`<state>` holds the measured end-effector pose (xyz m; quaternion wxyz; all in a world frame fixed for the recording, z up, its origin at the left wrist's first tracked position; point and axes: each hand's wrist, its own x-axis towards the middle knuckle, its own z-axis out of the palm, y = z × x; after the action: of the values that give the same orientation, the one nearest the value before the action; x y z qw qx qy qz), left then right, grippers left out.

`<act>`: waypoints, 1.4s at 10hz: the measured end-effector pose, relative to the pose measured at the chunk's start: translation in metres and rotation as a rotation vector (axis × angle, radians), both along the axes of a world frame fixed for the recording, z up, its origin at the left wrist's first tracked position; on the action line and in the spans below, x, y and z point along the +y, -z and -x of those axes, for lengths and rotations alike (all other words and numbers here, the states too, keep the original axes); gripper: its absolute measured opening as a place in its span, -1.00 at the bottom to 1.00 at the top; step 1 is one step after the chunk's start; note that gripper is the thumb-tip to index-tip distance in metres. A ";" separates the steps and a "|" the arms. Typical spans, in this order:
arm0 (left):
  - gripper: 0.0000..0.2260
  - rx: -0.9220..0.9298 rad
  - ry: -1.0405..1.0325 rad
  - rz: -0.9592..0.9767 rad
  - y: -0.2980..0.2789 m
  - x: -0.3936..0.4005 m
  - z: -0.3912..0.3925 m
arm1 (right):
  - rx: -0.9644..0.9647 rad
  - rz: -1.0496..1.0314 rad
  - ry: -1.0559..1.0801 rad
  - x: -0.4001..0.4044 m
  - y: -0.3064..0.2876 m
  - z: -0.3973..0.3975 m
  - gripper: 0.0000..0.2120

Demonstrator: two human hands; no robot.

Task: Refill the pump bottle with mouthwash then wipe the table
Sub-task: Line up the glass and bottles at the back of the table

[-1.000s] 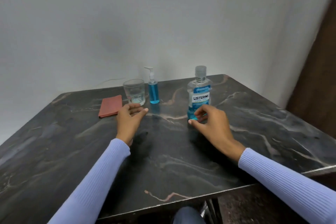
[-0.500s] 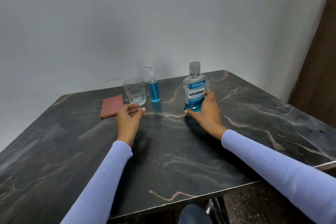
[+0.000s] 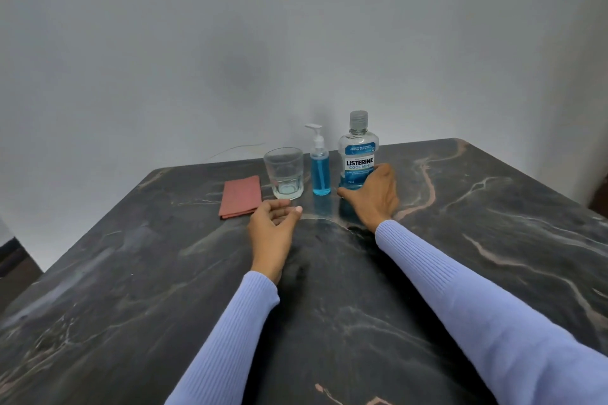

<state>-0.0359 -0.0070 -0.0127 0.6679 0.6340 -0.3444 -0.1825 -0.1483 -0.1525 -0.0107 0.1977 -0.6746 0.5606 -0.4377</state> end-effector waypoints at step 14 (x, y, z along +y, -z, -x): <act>-0.84 0.034 0.021 -0.005 -0.002 -0.003 -0.005 | 0.020 -0.030 0.072 -0.028 0.001 -0.015 -0.29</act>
<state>-0.0305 -0.0096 -0.0112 0.6699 0.6290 -0.3393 -0.2012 -0.1335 -0.1803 -0.0121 0.1861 -0.6552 0.5929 -0.4295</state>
